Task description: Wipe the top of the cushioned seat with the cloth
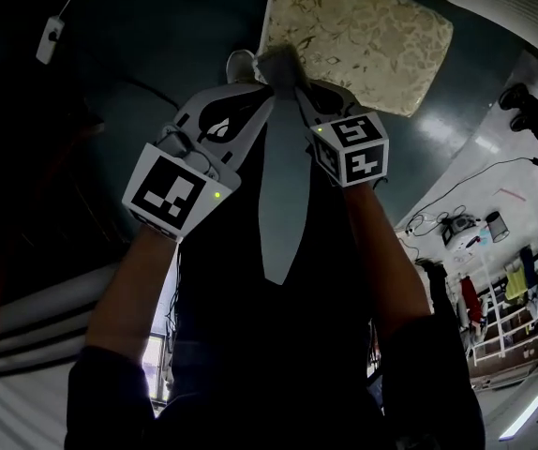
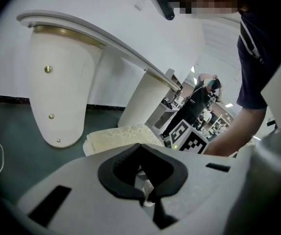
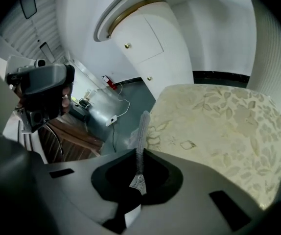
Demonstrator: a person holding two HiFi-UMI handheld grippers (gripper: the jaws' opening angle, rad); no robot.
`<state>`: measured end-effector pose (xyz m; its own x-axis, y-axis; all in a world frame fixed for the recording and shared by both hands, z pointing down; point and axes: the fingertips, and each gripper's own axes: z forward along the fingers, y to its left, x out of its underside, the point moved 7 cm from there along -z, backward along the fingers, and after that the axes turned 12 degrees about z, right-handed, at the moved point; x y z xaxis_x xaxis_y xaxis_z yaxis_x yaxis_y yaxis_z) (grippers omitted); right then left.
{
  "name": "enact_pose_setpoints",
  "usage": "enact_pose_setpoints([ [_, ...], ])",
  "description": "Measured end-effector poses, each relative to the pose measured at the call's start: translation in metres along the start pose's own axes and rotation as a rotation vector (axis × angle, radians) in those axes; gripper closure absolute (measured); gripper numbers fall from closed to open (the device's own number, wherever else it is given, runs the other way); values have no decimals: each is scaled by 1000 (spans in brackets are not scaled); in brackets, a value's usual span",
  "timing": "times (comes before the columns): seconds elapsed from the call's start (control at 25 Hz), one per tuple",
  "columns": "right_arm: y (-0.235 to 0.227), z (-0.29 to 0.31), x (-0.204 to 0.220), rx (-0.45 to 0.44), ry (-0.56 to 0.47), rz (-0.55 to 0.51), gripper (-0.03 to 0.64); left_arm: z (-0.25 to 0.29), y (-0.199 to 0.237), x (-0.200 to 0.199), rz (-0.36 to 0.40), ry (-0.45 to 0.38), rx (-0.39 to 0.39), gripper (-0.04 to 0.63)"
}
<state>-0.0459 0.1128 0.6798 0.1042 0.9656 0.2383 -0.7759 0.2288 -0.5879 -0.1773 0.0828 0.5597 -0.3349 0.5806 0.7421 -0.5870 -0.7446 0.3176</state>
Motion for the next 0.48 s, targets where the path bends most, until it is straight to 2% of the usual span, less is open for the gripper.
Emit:
enact_pose_setpoints([
  [0.48,-93,-72,23,68,-89,126,583,93,-56,-48,114,69,134,589],
])
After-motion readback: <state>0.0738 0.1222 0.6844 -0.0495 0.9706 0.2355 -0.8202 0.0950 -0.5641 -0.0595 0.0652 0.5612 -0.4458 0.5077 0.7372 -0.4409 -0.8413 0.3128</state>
